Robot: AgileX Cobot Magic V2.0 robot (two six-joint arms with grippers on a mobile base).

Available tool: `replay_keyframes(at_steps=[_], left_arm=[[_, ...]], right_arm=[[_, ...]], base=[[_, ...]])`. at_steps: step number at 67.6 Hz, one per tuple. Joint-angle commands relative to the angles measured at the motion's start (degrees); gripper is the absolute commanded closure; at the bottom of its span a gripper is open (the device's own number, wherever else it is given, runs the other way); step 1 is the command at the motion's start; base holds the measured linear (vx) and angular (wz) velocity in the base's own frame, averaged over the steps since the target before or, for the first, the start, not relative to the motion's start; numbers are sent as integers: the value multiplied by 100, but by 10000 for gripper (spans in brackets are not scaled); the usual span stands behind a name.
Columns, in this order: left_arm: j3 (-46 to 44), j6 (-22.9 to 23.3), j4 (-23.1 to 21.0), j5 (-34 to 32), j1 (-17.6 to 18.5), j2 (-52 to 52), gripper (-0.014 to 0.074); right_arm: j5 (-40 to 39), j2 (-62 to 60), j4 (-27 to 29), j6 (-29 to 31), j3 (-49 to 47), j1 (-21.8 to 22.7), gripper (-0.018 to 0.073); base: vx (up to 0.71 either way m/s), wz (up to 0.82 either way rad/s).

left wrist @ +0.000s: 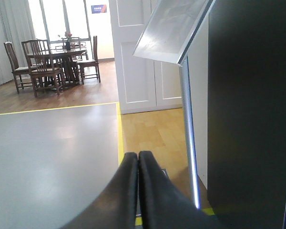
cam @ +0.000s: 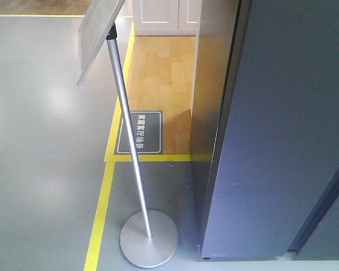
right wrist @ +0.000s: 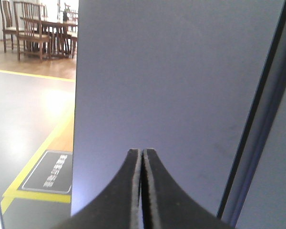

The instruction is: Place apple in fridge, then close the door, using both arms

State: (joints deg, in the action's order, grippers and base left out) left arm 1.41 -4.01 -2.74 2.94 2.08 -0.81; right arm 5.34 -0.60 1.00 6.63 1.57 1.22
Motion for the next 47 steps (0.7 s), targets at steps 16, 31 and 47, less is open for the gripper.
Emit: replay_keyframes(at_steps=[16,31,47], left_arm=[[141,39,-41,-393,-2,-6,603],[141,39,-41,-393,-2,-6,603],[141,39,-41,-393,-2,-6,603]], right_arm=[[-395,-154,158,-25,39,27,563],[-420,-154,-454,-763,39,27,563],[-432,-154,-457,-773,27,27,563]], base=[[0,0],[0,0],[0,0]])
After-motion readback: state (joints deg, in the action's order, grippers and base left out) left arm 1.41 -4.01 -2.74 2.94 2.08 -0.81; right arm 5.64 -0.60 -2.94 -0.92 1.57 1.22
